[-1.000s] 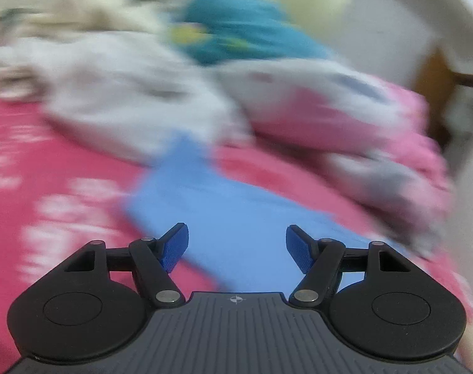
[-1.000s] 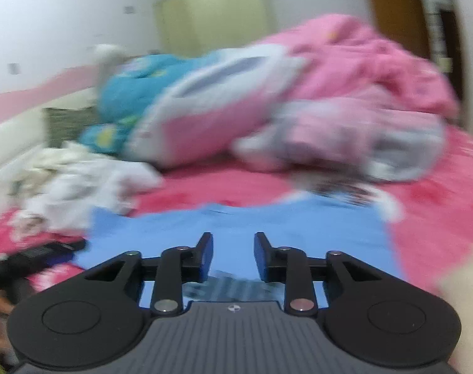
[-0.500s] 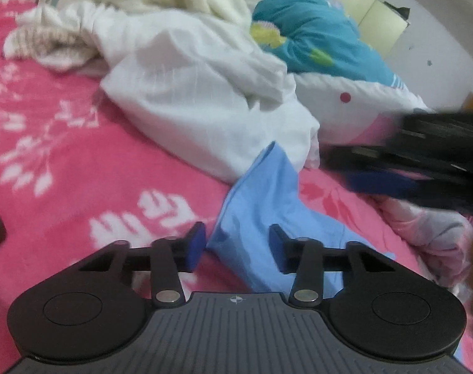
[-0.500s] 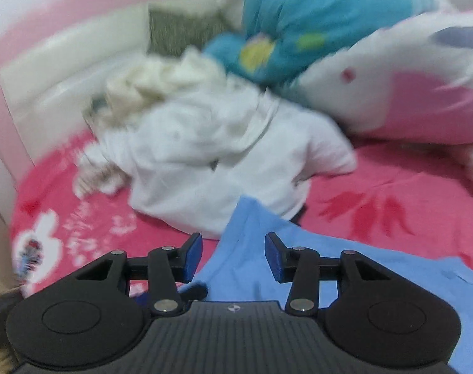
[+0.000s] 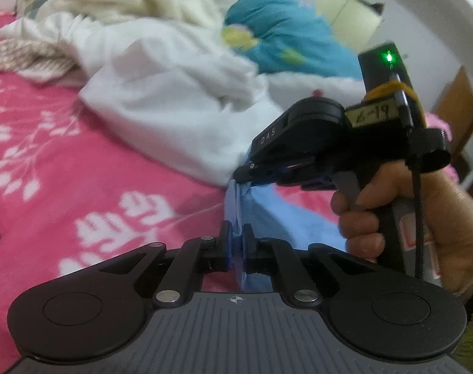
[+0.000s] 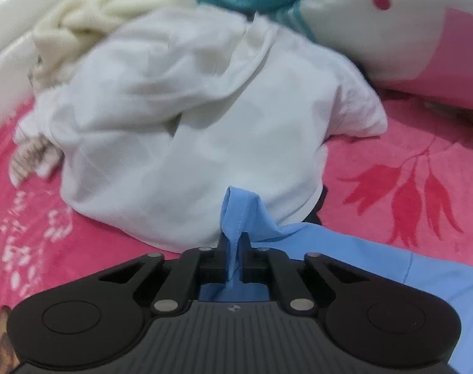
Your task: Fold clothes
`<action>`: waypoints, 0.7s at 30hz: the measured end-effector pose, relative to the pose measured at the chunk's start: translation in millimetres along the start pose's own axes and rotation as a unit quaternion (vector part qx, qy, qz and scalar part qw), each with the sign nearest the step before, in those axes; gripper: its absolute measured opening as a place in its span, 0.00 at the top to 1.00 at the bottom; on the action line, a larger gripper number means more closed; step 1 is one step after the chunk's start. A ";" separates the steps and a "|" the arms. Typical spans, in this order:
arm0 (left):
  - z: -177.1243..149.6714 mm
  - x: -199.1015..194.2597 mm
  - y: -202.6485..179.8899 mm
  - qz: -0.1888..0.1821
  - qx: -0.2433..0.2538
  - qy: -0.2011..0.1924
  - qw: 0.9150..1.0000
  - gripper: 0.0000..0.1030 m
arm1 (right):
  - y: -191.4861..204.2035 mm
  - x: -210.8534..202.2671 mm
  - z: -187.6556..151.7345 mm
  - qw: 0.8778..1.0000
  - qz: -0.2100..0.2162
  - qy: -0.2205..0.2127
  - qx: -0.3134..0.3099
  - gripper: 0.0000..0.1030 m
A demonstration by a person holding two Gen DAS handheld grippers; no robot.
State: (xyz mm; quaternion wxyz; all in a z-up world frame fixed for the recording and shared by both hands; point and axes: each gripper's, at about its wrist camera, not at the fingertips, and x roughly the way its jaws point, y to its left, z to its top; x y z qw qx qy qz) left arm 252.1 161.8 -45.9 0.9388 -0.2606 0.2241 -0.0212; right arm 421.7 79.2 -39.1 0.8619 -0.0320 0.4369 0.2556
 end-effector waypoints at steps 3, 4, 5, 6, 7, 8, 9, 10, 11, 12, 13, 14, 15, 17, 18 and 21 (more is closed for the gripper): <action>0.3 -6.0 -9.1 -0.038 0.011 -0.018 0.999 0.96 | -10.4 -23.5 -1.7 0.999 0.021 -0.032 0.019 0.97; 0.1 -7.5 -13.0 -0.053 0.013 -0.021 0.998 0.96 | -16.6 -34.0 -2.0 0.998 0.029 -0.042 0.028 0.97; -0.3 -9.1 -17.0 -0.068 0.015 -0.024 0.997 0.96 | -23.0 -45.4 -1.9 0.997 0.036 -0.052 0.036 0.97; -0.7 -10.6 -20.9 -0.083 0.017 -0.026 0.996 0.96 | -29.4 -56.8 -1.8 0.996 0.043 -0.061 0.044 0.97; -1.4 -12.1 -24.8 -0.097 0.017 -0.028 0.995 0.96 | -36.4 -68.4 -1.5 0.995 0.048 -0.071 0.051 0.97; -2.6 -12.9 -29.1 -0.110 0.019 -0.027 0.993 0.96 | -43.7 -80.1 -2.8 0.994 0.052 -0.080 0.055 0.97; -3.9 -13.2 -33.6 -0.122 0.021 -0.025 0.992 0.96 | -50.9 -91.7 -4.3 0.993 0.055 -0.089 0.059 0.97; -5.2 -13.5 -38.2 -0.134 0.023 -0.023 0.990 0.96 | -57.2 -102.6 -3.3 0.992 0.056 -0.098 0.063 0.97; -6.9 -13.4 -42.9 -0.144 0.027 -0.020 0.989 0.96 | -64.1 -111.5 -5.3 0.991 0.055 -0.105 0.066 0.97; -8.8 -13.2 -47.8 -0.153 0.032 -0.017 0.988 0.96 | -72.7 -121.4 -9.2 0.990 0.051 -0.113 0.071 0.97; -10.7 -13.0 -52.6 -0.162 0.037 -0.013 0.986 0.96 | -81.1 -127.8 -13.2 0.989 0.051 -0.117 0.075 0.97; -13.1 -12.3 -57.5 -0.169 0.044 -0.008 0.985 0.96 | -89.4 -133.8 -17.2 0.988 0.051 -0.121 0.080 0.97; -16.5 -11.0 -62.6 -0.175 0.052 0.000 0.983 0.96 | -97.1 -137.9 -21.6 0.987 0.049 -0.124 0.085 0.97; -24.5 -6.6 -73.3 -0.185 0.074 0.026 0.980 0.95 | -115.2 -142.2 -34.9 0.986 0.047 -0.125 0.097 0.97; -28.8 -2.5 -77.9 -0.192 0.086 0.052 0.976 0.89 | -123.0 -140.1 -41.7 0.986 0.043 -0.123 0.104 0.97; -42.4 7.7 -86.1 -0.209 0.109 0.134 0.963 0.47 | -155.6 -123.6 -68.1 0.984 0.032 -0.099 0.146 0.94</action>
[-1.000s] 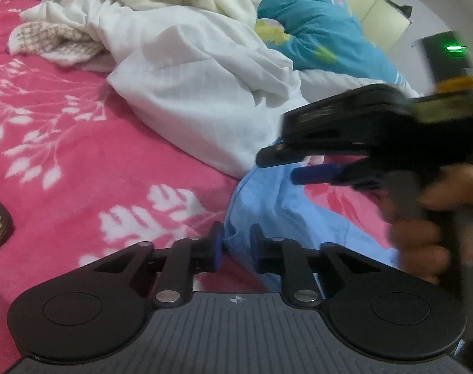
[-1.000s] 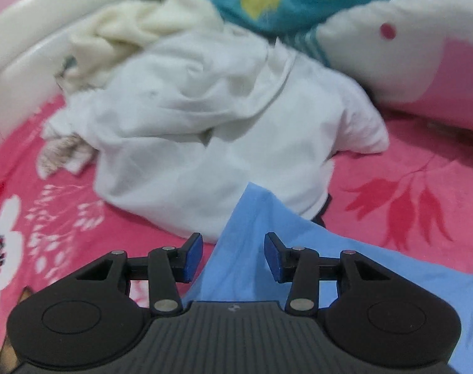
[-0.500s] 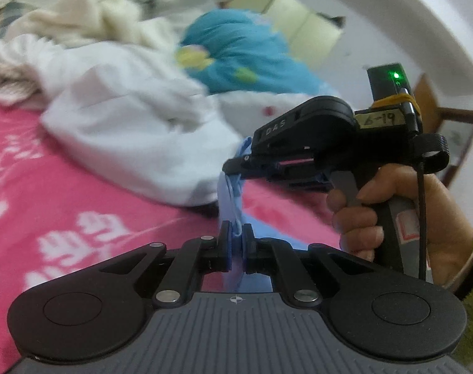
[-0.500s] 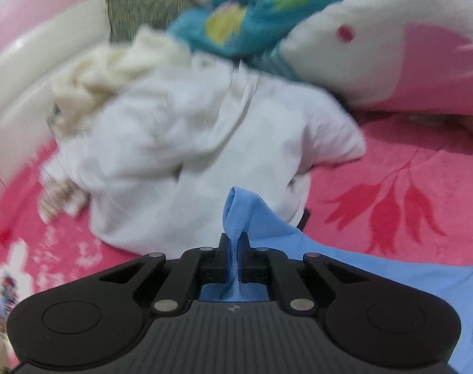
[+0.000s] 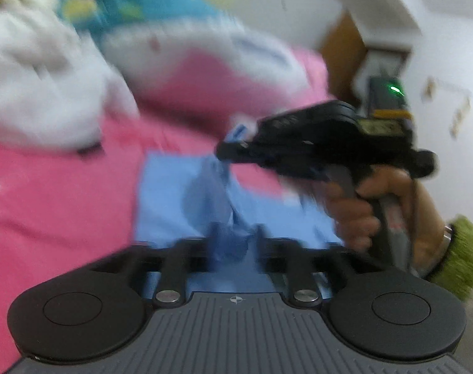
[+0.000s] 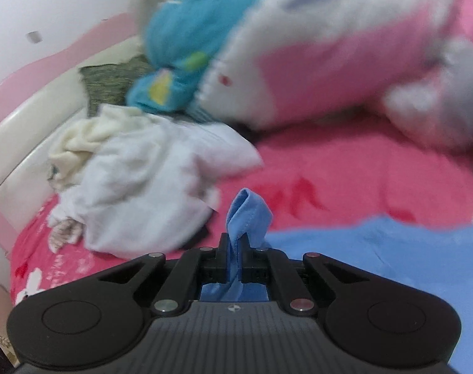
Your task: Fold clothes
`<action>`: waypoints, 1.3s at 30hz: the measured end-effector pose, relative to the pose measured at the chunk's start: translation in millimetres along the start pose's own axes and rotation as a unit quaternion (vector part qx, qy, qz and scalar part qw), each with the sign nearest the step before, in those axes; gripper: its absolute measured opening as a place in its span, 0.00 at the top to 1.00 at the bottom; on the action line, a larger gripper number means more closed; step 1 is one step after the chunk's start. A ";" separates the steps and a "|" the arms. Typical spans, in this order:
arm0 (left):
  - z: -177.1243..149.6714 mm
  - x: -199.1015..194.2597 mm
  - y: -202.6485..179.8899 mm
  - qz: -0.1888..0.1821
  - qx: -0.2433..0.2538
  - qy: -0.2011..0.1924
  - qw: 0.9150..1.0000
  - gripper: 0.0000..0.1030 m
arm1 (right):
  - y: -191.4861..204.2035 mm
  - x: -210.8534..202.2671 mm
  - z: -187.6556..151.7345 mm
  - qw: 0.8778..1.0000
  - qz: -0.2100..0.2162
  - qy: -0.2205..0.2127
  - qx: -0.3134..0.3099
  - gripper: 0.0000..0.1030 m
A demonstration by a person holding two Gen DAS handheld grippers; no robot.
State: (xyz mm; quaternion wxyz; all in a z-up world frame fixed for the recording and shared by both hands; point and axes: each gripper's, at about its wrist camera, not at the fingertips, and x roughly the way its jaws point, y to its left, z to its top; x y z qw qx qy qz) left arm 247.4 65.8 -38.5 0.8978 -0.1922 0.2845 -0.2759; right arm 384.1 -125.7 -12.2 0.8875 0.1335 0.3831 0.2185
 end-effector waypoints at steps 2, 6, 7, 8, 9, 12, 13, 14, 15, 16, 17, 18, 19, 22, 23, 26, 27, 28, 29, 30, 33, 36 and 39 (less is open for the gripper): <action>-8.5 -2.5 -4.5 -0.011 0.022 0.016 1.000 0.47 | -29.2 6.7 -11.2 0.998 -0.022 0.022 0.048 0.93; -15.5 -17.0 -7.2 -0.015 0.054 0.000 0.998 0.47 | -76.8 4.8 -27.7 0.990 -0.056 0.037 0.125 0.89; -15.1 -20.1 -5.6 -0.013 0.056 -0.008 0.998 0.47 | -79.7 -1.7 -28.5 0.990 -0.061 0.031 0.125 0.89; -13.8 -21.6 -2.4 -0.008 0.053 -0.014 0.998 0.47 | -79.6 -9.1 -29.6 0.990 -0.064 0.025 0.121 0.89; -12.0 -22.2 1.6 -0.001 0.048 -0.020 0.999 0.47 | -78.2 -16.2 -30.4 0.991 -0.064 0.020 0.117 0.89; -7.8 -20.6 12.2 0.019 0.026 -0.026 0.999 0.47 | -61.0 -33.0 -32.1 0.995 -0.044 0.010 0.088 0.89; -6.3 -19.1 14.7 0.023 0.022 -0.025 0.999 0.47 | -49.7 -35.3 -32.0 0.997 -0.036 0.004 0.064 0.89; -5.9 -16.1 16.1 0.024 0.020 -0.022 0.999 0.47 | -38.2 -37.5 -31.8 0.999 -0.028 -0.002 0.038 0.89; -6.6 -12.9 16.2 0.025 0.022 -0.017 0.999 0.47 | -25.6 -38.2 -31.6 1.000 -0.019 -0.007 0.004 0.89; -8.2 -9.8 15.5 0.030 0.026 -0.010 0.999 0.47 | -10.9 -34.7 -32.5 0.999 -0.013 -0.012 -0.033 0.89; -10.1 -6.6 14.8 0.038 0.031 -0.002 0.999 0.47 | 0.5 -30.5 -33.1 0.998 -0.009 -0.010 -0.061 0.89; -11.7 -3.2 16.0 0.045 0.031 0.007 0.999 0.48 | 12.0 -22.5 -33.9 0.996 0.001 -0.001 -0.091 0.89; -13.1 0.2 18.2 0.050 0.029 0.017 0.998 0.48 | 18.4 -14.0 -36.6 0.993 0.003 0.015 -0.117 0.89; -14.0 3.1 24.0 0.053 0.019 0.031 0.998 0.49 | 26.7 6.3 -47.9 0.980 -0.013 0.064 -0.188 0.89; -13.4 2.1 25.7 0.052 0.015 0.031 0.998 0.50 | 22.2 9.1 -53.7 0.974 -0.034 0.079 -0.209 0.89; -14.0 1.3 27.1 0.051 0.013 0.034 0.998 0.51 | -1.5 -3.2 -61.4 0.966 -0.087 0.084 -0.227 0.89; -14.3 1.6 26.1 0.052 0.016 0.035 0.998 0.51 | -12.2 -12.0 -60.0 0.965 -0.115 0.080 -0.221 0.88; -14.7 2.0 24.5 0.055 0.020 0.036 0.998 0.51 | -20.5 -17.9 -57.4 0.963 -0.144 0.080 -0.215 0.88; -15.0 2.6 23.0 0.057 0.024 0.036 0.997 0.50 | -25.9 -22.6 -53.8 0.962 -0.155 0.081 -0.209 0.88; -15.3 3.2 21.4 0.060 0.029 0.036 0.997 0.50 | -25.5 -27.5 -48.8 0.965 -0.150 0.073 -0.202 0.88; -17.0 4.0 18.1 0.067 0.040 0.036 0.996 0.50 | -11.9 -34.1 -37.1 0.973 -0.111 0.040 -0.200 0.88; -18.6 3.1 18.2 0.066 0.041 0.035 0.996 0.50 | 7.7 -12.7 -30.2 0.975 -0.062 0.027 -0.209 0.88; -18.4 2.8 20.0 0.063 0.036 0.036 0.997 0.50 | 6.9 25.8 -27.8 0.974 -0.077 0.049 -0.207 0.88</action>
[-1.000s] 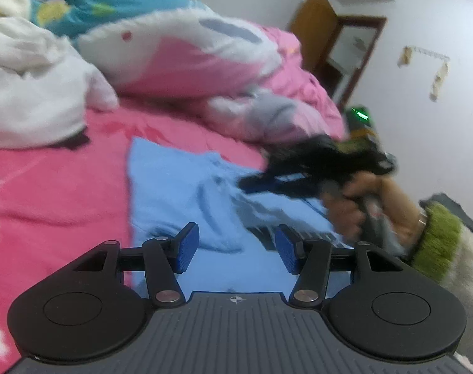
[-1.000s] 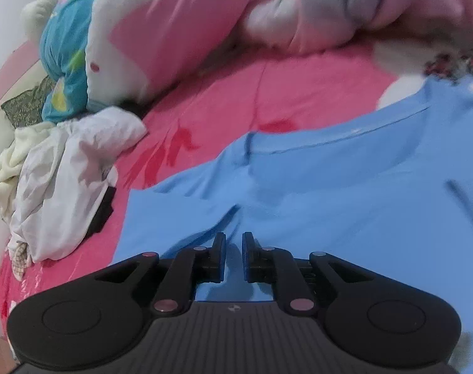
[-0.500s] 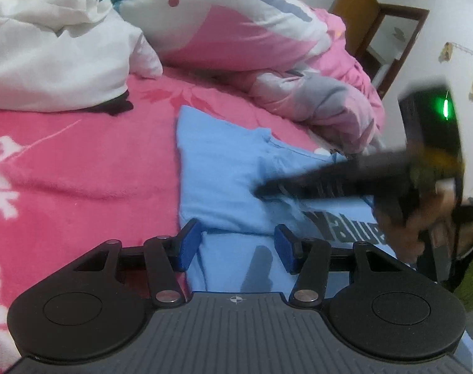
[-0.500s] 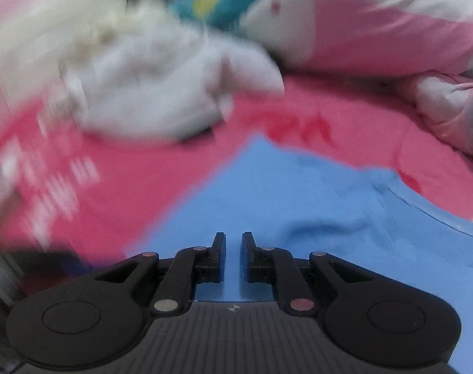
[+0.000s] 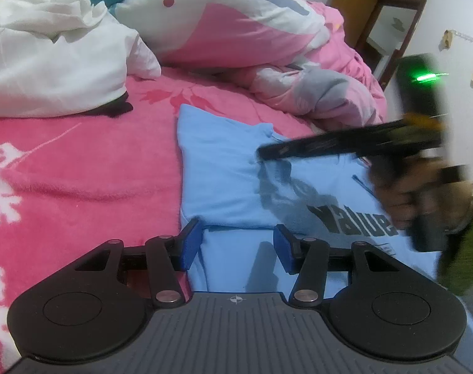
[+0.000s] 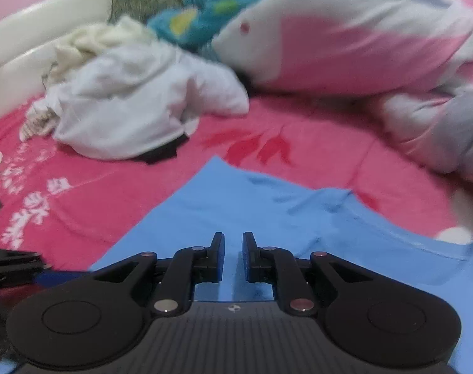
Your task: Fold clothes
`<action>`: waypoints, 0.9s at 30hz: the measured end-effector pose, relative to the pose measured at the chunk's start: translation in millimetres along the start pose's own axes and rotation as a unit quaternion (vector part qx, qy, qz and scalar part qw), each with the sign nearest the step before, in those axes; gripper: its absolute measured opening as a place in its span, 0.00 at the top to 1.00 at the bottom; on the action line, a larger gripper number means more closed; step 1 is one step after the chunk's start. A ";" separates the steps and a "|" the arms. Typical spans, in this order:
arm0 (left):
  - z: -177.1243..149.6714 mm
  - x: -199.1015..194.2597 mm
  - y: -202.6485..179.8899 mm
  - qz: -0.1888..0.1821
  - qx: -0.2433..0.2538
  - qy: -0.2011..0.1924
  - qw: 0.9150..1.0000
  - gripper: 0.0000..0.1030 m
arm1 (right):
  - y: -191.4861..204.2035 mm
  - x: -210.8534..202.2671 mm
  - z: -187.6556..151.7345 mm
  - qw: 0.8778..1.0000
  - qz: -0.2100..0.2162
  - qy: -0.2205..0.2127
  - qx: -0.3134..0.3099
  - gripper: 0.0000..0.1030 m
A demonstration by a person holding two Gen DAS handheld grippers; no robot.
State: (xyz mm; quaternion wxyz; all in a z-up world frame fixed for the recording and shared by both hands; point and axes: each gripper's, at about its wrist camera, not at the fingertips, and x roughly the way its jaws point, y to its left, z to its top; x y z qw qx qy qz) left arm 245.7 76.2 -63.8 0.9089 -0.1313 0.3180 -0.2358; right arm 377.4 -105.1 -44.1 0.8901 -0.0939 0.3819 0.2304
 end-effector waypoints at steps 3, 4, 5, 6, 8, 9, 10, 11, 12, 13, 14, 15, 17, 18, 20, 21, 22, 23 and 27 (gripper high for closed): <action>-0.4 -0.9 0.0 -0.002 0.000 0.004 1.000 0.50 | -21.7 21.3 3.7 0.998 -0.047 -0.010 0.033 0.88; -0.7 -1.0 -0.2 -0.002 0.000 0.006 1.000 0.50 | -26.6 15.3 6.4 0.997 -0.048 -0.031 0.048 0.88; -1.0 -1.2 -0.3 -0.002 0.001 0.007 1.000 0.50 | -31.0 8.2 9.2 0.995 -0.047 -0.054 0.063 0.88; -1.1 -1.2 -0.7 -0.002 0.001 0.009 1.000 0.50 | -27.5 7.1 12.7 0.996 -0.029 -0.057 0.061 0.88; -1.0 -1.3 -0.8 -0.002 0.001 0.010 1.000 0.50 | -18.4 6.3 20.0 0.997 0.011 -0.059 0.053 0.87; -1.1 -1.6 -0.9 -0.002 0.001 0.011 1.000 0.50 | -13.9 6.0 23.7 0.997 0.031 -0.059 0.049 0.87; -1.2 -1.9 -1.0 -0.003 0.001 0.011 1.000 0.50 | -7.7 16.0 27.1 0.997 0.049 -0.046 0.045 0.87; -1.6 -2.4 -0.8 -0.003 0.001 0.010 1.000 0.50 | -1.3 27.3 30.4 0.996 0.066 -0.031 0.042 0.87; -2.1 -3.0 -0.3 -0.004 0.001 0.010 1.000 0.50 | 1.8 42.5 33.6 0.996 0.071 -0.019 0.049 0.87; -2.4 -3.4 0.6 -0.006 0.000 0.009 1.000 0.50 | -1.9 51.2 35.5 0.995 0.065 -0.023 0.067 0.87; -2.6 -3.9 1.8 -0.009 -0.002 0.007 1.000 0.50 | -6.5 59.1 37.4 0.994 0.058 -0.028 0.087 0.88; -2.6 -4.2 3.1 -0.012 -0.005 0.007 1.000 0.50 | -11.0 67.0 39.2 0.993 0.051 -0.033 0.106 0.88; -2.0 -4.7 5.8 -0.018 -0.012 0.006 1.000 0.49 | -29.1 50.6 34.6 0.984 0.015 -0.055 0.170 0.87; -1.5 -5.0 6.5 -0.021 -0.014 0.007 1.000 0.49 | -38.4 41.5 32.1 0.977 -0.004 -0.066 0.203 0.86; -0.3 -5.5 7.0 -0.023 -0.016 0.009 1.000 0.49 | -50.5 -3.4 14.6 0.971 -0.004 -0.087 0.224 0.86; -0.1 -5.8 6.6 -0.023 -0.015 0.009 1.000 0.48 | -56.4 -26.6 5.4 0.967 -0.004 -0.098 0.233 0.86; 0.1 -6.1 6.0 -0.022 -0.014 0.010 1.000 0.48 | -59.3 -54.0 -8.6 0.965 -0.007 -0.107 0.239 0.86; -0.2 -6.5 5.3 -0.020 -0.011 0.010 1.000 0.48 | -59.4 -87.4 -28.8 0.963 -0.016 -0.118 0.243 0.86; -3.2 -11.8 0.4 -0.009 -0.005 0.009 1.000 0.48 | -49.0 -207.3 -121.3 0.946 -0.071 -0.155 0.275 0.78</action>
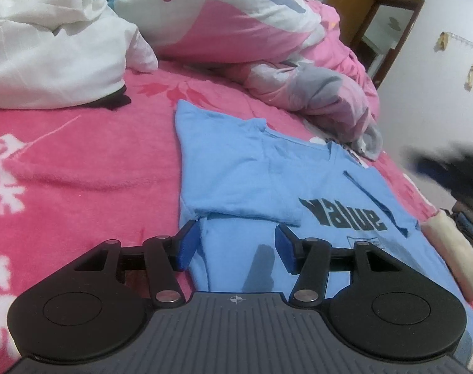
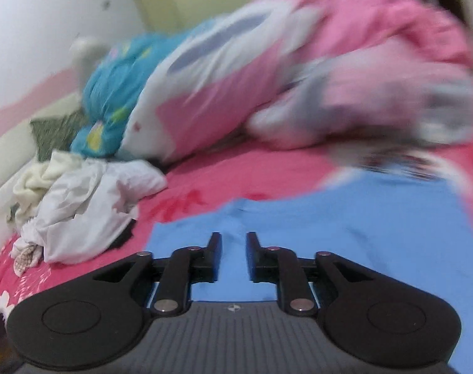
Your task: Fold clothes
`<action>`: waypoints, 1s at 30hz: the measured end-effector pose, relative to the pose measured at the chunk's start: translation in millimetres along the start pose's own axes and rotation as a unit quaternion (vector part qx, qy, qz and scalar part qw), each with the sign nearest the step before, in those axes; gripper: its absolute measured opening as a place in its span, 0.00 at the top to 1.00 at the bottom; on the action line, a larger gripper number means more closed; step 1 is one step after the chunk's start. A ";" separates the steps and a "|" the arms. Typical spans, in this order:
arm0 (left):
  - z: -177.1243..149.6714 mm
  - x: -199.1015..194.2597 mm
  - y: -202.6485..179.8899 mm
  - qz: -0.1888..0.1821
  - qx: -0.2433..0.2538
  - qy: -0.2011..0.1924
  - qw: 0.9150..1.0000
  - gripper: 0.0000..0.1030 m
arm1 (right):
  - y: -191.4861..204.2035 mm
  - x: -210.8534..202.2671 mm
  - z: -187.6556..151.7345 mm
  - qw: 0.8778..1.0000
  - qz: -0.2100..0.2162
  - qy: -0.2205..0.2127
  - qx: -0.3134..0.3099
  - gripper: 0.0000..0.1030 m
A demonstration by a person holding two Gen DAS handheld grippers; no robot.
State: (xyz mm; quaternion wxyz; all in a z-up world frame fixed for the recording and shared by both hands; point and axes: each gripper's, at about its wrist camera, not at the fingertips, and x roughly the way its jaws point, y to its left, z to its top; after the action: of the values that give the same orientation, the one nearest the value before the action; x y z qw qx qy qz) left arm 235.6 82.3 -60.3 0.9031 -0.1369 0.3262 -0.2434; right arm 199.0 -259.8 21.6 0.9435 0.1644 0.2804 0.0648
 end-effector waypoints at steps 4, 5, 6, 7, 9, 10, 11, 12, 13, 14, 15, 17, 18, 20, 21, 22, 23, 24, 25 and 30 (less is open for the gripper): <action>-12.3 -16.0 -11.3 0.008 0.013 -0.011 1.000 0.44 | -29.8 -111.5 -66.8 0.995 -0.094 -0.022 -0.001 0.77; -16.7 -19.8 -14.6 0.009 0.017 -0.013 1.000 0.43 | -34.2 -131.9 -82.3 0.993 -0.120 -0.024 -0.008 0.77; -22.3 -24.5 -18.9 0.016 0.020 -0.015 1.000 0.43 | -38.6 -151.7 -97.4 0.989 -0.144 -0.026 -0.015 0.76; -28.4 -29.6 -23.6 0.026 0.023 -0.018 0.999 0.43 | -44.6 -171.9 -112.9 0.986 -0.165 -0.025 -0.013 0.72; -43.0 -47.2 -35.7 0.045 0.029 -0.028 0.998 0.43 | -56.1 -198.9 -133.2 0.982 -0.189 -0.027 0.003 0.62; -51.2 -58.0 -41.7 0.050 0.028 -0.032 0.998 0.43 | -62.0 -210.3 -142.8 0.979 -0.200 -0.031 0.014 0.56; -59.9 -69.1 -46.9 0.051 0.026 -0.037 0.998 0.43 | -67.7 -215.9 -148.9 0.975 -0.221 -0.031 0.021 0.55; -68.9 -80.5 -51.7 0.051 0.025 -0.041 0.998 0.42 | -73.3 -220.7 -154.6 0.969 -0.243 -0.031 0.026 0.55; -77.9 -91.9 -56.4 0.050 0.023 -0.046 0.997 0.41 | -78.9 -225.6 -160.3 0.963 -0.265 -0.031 0.032 0.55; -86.5 -101.6 -61.0 0.055 0.025 -0.047 0.997 0.40 | -85.2 -228.6 -163.9 0.959 -0.278 -0.031 0.039 0.55; -94.9 -110.5 -65.5 0.063 0.029 -0.046 0.997 0.40 | -92.5 -231.6 -166.2 0.959 -0.277 -0.033 0.053 0.55; -109.4 -124.1 -72.3 0.081 0.035 -0.037 0.995 0.40 | -108.4 -238.0 -169.0 0.962 -0.256 -0.041 0.088 0.55; -115.2 -128.8 -74.2 0.087 0.034 -0.029 0.995 0.40 | -116.5 -241.6 -170.9 0.963 -0.243 -0.046 0.109 0.54; -123.2 -133.6 -74.6 0.093 0.019 -0.012 0.995 0.40 | -129.6 -245.3 -172.4 0.963 -0.221 -0.055 0.143 0.54; -126.6 -137.0 -73.9 0.093 0.011 -0.007 0.996 0.40 | -136.5 -245.7 -174.2 0.964 -0.207 -0.058 0.157 0.54; -129.4 -140.9 -74.0 0.094 0.007 -0.004 0.996 0.40 | -143.4 -244.1 -171.8 0.966 -0.194 -0.055 0.163 0.54; -131.3 -144.4 -73.5 0.093 0.002 -0.001 0.996 0.40 | -150.2 -242.1 -168.9 0.968 -0.180 -0.052 0.167 0.54; -132.8 -147.5 -72.7 0.091 -0.006 0.003 0.996 0.40 | -157.0 -240.2 -165.9 0.970 -0.166 -0.049 0.172 0.54; -135.0 -150.9 -71.5 0.089 -0.014 0.005 0.996 0.40 | -163.8 -238.3 -163.0 0.971 -0.153 -0.046 0.176 0.54; -145.9 -166.1 -63.2 0.084 -0.057 -0.003 0.995 0.40 | -199.0 -213.3 -147.0 0.969 -0.121 -0.008 0.217 0.54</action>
State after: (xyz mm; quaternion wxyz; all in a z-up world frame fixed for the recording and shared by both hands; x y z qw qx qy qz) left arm 6.7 103.9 -57.2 0.9118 -0.1612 0.3477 -0.1472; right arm -53.9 -451.8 -55.0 0.8883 0.3305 0.2982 -0.1131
